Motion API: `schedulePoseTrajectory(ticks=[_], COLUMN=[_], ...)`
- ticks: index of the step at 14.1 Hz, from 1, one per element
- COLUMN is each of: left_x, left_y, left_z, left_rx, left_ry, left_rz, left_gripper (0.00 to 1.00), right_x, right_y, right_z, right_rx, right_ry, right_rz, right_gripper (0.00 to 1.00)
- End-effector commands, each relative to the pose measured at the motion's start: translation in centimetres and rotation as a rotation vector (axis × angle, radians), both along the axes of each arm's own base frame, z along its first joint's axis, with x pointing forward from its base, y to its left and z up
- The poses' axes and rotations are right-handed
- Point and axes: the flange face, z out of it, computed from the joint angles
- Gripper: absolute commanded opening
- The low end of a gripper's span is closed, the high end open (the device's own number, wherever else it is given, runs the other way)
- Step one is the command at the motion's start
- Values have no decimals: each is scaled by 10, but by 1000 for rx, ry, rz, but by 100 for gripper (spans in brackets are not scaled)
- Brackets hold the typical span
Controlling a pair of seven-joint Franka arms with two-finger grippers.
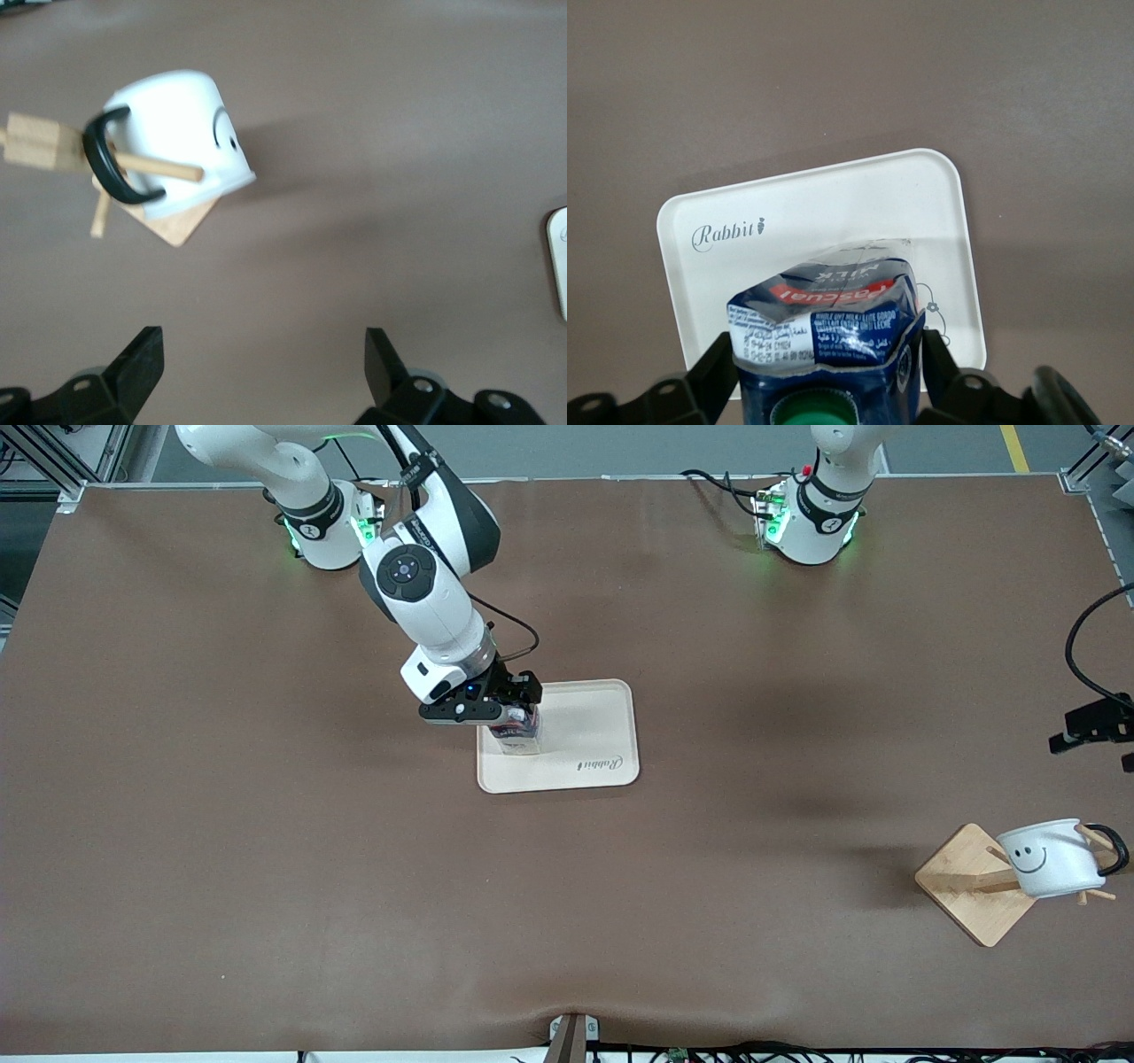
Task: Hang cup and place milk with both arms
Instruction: 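Lift the blue milk carton off the tray with the right gripper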
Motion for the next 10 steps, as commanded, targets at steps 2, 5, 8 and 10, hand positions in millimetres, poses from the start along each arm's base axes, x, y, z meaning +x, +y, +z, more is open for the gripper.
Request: schedulePoseTrajectory(ticks=[2,5,8,10], left_x=[-23,-27,-27,-27], left_y=[-42,-81,-88,-85], left_z=[29,34,38,38], left_rx=[90,160,188,186], left_ry=[66,91,81,81], left_rz=[152,243,229,232], left_gripper=[100,100,100,100], right_x=[2,9,32,39], right_y=[-2,-4,-34,-53], right_z=[8,56,111,120], right_rx=[-12,-60,-123,-134], right_ry=[-3,89,212,228], right_rz=[-40,-37,-63,-76], right_gripper=[1,0,0,0])
